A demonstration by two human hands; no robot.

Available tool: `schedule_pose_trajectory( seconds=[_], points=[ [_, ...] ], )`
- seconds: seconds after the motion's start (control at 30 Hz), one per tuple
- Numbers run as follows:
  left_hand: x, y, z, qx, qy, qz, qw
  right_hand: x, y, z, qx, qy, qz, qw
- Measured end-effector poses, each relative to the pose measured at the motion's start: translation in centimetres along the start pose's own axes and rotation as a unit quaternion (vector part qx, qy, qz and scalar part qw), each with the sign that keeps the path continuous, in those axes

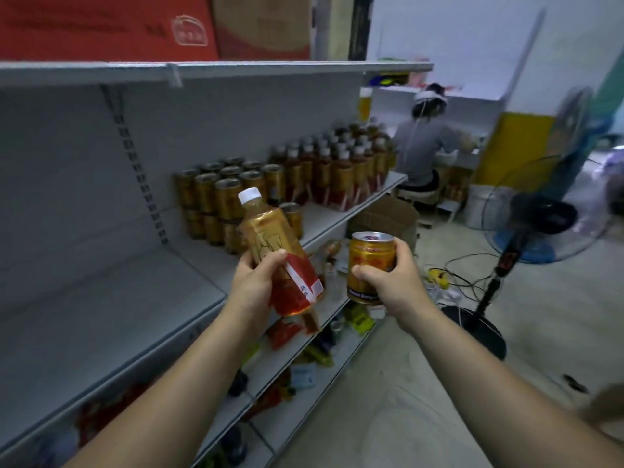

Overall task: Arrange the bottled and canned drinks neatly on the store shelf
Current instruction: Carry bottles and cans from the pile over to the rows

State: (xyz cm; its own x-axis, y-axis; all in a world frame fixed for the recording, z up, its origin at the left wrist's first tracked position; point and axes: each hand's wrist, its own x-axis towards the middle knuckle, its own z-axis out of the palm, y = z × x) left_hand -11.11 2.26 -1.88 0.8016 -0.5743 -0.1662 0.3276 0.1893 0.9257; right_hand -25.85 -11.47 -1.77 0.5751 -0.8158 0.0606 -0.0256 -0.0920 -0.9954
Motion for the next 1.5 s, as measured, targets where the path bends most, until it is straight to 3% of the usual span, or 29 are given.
schedule_pose_trajectory(
  seconds=[0.17, 0.43, 0.67, 0.87, 1.0, 1.27, 1.5],
  points=[
    [5.2, -1.0, 4.0, 0.093, 0.007, 0.043, 0.995, 6.6, 1.1, -1.6, -0.026, -0.003, -0.008, 1.000],
    [15.7, -1.0, 8.6, 0.210, 0.081, 0.139, 0.964, 20.3, 1.9, -1.5, -0.062, -0.087, -0.008, 0.994],
    [18.3, 0.0, 8.6, 0.229, 0.198, 0.149, 0.941, 28.8, 2.5, 2.7, -0.066, -0.205, -0.025, 0.976],
    [17.5, 0.5, 8.7, 0.212, 0.336, 0.163, 0.903, 32.4, 2.1, 7.6, -0.066, -0.353, -0.072, 0.931],
    [16.9, 0.7, 9.9, 0.198, 0.397, 0.164, 0.881, 33.2, 1.9, 9.8, -0.065, -0.401, -0.106, 0.908],
    [17.2, 0.4, 10.8, 0.197, 0.412, 0.164, 0.874, 34.2, 1.5, 10.4, -0.013, -0.403, -0.118, 0.908],
    [17.7, -0.5, 10.1, 0.194, 0.384, 0.152, 0.890, 34.0, 2.8, 11.6, -0.058, -0.436, -0.125, 0.889]
  ],
)
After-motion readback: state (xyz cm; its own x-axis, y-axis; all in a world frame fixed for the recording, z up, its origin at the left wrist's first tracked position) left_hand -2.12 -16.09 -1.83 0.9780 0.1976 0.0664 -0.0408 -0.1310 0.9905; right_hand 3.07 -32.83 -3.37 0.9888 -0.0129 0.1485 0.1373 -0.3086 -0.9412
